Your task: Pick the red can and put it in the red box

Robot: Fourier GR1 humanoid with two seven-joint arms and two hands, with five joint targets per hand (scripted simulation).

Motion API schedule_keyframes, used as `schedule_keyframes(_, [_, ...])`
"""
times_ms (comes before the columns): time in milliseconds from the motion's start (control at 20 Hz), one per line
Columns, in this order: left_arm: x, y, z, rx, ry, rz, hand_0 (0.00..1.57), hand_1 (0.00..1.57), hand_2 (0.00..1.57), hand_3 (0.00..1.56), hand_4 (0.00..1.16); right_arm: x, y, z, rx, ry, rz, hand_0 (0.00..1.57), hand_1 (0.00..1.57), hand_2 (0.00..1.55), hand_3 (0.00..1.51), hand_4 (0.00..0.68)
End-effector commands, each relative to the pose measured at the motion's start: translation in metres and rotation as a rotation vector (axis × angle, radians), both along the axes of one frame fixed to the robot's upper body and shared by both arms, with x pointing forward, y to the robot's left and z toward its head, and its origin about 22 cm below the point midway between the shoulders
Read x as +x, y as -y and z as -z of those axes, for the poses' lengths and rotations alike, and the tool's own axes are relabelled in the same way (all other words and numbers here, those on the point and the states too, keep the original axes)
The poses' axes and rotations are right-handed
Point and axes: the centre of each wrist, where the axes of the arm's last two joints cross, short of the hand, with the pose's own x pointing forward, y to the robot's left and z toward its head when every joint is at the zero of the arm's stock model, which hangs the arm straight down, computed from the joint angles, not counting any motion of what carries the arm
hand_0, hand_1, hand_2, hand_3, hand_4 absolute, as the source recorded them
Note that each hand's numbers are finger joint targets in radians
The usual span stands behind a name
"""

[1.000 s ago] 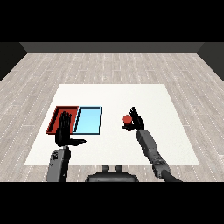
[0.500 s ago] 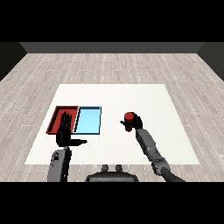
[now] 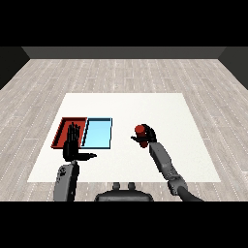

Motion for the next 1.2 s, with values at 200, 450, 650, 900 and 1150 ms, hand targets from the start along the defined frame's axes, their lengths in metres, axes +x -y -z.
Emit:
schedule_keyframes(200, [-0.015, -0.011, 0.001, -0.008, 0.007, 0.002, 0.0, 0.0, 0.0, 0.0, 0.0, 0.007, -0.001, -0.014, -0.006, 0.083, 0.031, 1.53, 1.53, 1.47, 1.4, 0.578])
schedule_keyframes(450, [-0.001, 0.006, -0.008, -0.001, -0.005, 0.005, 0.0, 0.0, 0.0, 0.0, 0.0, 0.008, 0.015, -0.042, 0.007, 0.154, 0.038, 1.54, 1.54, 1.47, 1.38, 0.586])
schedule_keyframes(650, [-0.015, -0.008, -0.015, 0.008, 0.0, 0.03, 0.0, 0.0, 0.0, 0.0, 0.0, -0.001, 0.019, -0.059, 0.04, 0.227, 0.033, 1.54, 1.54, 1.46, 1.38, 0.582])
schedule_keyframes(900, [0.001, 0.018, -0.012, 0.064, 0.002, 0.056, 0.0, 0.0, 0.0, 0.0, 0.0, -0.005, 0.022, -0.089, 0.059, 0.327, 0.018, 1.54, 1.54, 1.47, 1.4, 0.617])
schedule_keyframes(1150, [-0.001, 0.044, -0.026, 0.035, -0.028, 0.146, 0.0, 0.0, 0.0, 0.0, 0.0, -0.04, 0.054, -0.104, 0.102, 0.443, 0.015, 1.48, 1.48, 1.44, 1.4, 0.631])
